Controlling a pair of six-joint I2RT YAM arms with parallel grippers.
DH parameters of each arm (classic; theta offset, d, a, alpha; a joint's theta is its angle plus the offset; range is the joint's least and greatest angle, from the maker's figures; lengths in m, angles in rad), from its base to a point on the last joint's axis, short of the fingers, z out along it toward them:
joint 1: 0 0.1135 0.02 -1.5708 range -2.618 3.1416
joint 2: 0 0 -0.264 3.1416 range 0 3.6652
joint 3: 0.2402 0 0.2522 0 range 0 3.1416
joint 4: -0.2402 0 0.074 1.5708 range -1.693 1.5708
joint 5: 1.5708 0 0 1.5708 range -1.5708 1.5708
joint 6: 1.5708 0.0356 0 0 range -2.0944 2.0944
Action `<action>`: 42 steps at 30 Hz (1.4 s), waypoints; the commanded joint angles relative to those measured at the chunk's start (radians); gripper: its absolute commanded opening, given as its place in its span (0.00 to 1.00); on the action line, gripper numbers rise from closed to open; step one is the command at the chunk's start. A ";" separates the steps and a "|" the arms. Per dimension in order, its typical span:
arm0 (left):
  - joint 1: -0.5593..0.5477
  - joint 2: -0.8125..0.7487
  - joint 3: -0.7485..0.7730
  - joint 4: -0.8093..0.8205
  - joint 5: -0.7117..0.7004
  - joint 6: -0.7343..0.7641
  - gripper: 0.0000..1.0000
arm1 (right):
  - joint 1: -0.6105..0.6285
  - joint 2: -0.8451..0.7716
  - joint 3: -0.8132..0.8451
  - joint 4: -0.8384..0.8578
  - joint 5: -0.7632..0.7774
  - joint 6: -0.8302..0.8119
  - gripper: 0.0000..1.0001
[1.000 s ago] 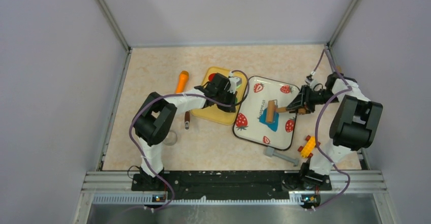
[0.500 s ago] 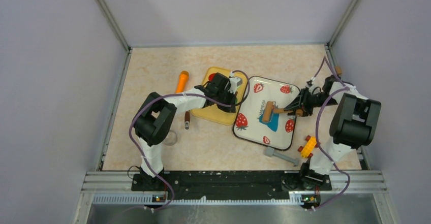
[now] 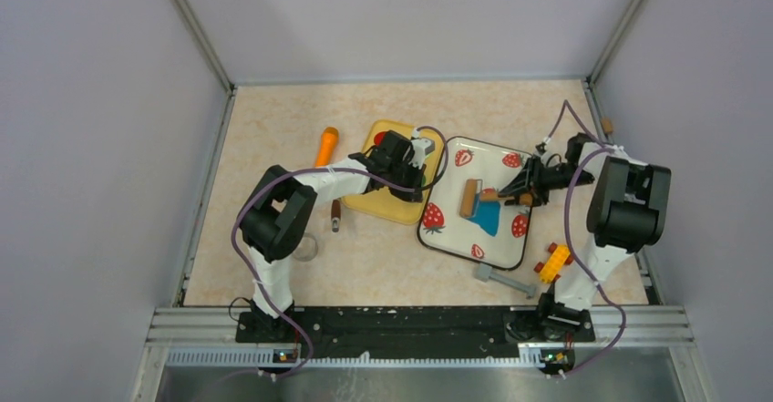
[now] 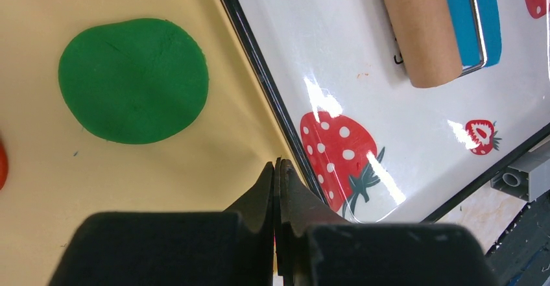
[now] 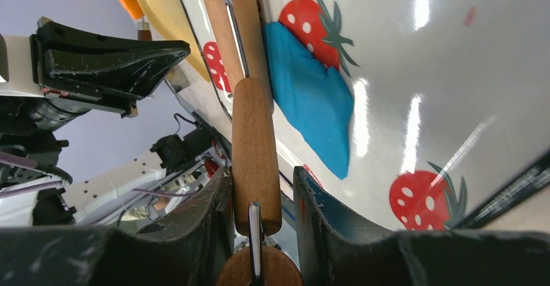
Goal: Roll out the dumpling wrappers from the dough
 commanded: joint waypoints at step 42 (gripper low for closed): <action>-0.010 -0.098 -0.007 0.035 -0.005 0.088 0.00 | -0.143 -0.007 -0.093 0.032 0.391 -0.063 0.00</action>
